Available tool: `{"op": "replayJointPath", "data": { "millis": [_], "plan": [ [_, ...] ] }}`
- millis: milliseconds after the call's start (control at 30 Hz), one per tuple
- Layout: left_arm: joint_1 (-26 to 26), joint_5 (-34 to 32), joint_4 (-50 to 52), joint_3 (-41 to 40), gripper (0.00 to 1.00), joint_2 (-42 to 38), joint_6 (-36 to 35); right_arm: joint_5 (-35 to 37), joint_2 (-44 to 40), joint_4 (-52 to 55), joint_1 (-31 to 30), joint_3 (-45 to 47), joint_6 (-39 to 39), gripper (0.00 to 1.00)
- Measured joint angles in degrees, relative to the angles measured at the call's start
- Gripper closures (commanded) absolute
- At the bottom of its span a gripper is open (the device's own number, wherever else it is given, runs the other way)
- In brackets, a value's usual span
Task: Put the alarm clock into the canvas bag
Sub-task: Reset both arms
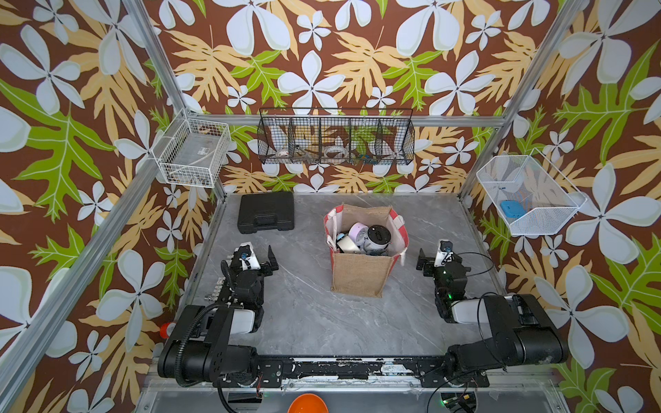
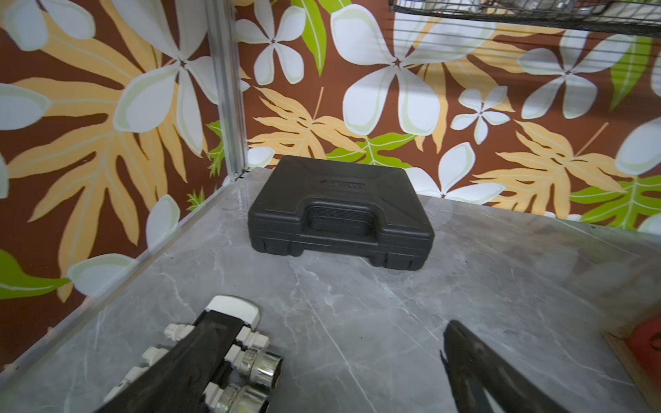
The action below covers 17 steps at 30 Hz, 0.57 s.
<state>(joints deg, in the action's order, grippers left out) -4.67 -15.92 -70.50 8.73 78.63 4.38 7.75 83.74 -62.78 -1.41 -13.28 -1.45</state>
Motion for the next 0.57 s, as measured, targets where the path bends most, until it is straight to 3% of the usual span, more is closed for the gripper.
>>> {"op": "replayJointPath", "data": {
  "millis": [567],
  "plan": [
    [0.07,1.4,0.0,0.0,0.0,0.0,0.02,-0.22,0.2,0.68,-0.11,-0.07,0.0,0.0]
  ]
}}
